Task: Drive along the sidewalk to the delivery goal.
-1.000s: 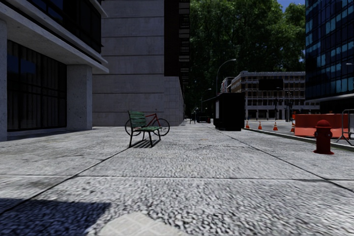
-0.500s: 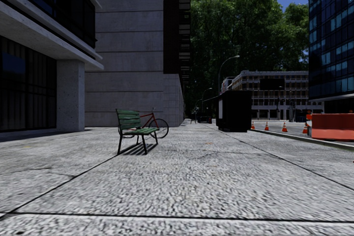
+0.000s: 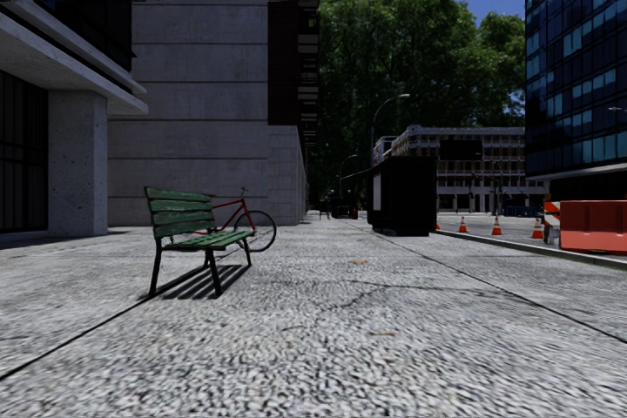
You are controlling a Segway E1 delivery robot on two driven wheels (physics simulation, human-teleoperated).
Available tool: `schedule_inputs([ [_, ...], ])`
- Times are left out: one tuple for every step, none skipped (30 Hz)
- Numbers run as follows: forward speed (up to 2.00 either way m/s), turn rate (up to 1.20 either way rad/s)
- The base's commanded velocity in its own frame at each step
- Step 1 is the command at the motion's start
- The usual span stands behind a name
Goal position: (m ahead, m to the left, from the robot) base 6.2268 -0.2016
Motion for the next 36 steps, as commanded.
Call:
schedule_inputs([
  [2.00,-0.46],
  [2.00,-0.46],
  [2.00,-0.46],
  [2.00,-0.45],
  [2.00,-0.27],
  [2.00,-0.27],
  [2.00,-0.13],
  [2.00,0.00],
  [2.00,0.00],
  [2.00,0.00],
  [2.00,0.00],
  [2.00,0.00],
  [2.00,0.00],
  [2.00,0.00],
  [2.00,0.00],
  [2.00,0.00],
  [2.00,0.00],
  [2.00,0.00],
  [2.00,0.00],
  [2.00,0.00],
  [2.00,0.00],
  [2.00,0.20],
  [2.00,0.39],
  [2.00,0.46],
  [2.00,0.46],
  [2.00,0.48],
  [2.00,0.49],
  [2.00,0.49],
  [2.00,0.49],
  [2.00,0.49],
  [2.00,0.44],
  [2.00,0.44],
  [2.00,0.00],
  [2.00,0.00],
  [2.00,0.00],
  [2.00,0.00],
])
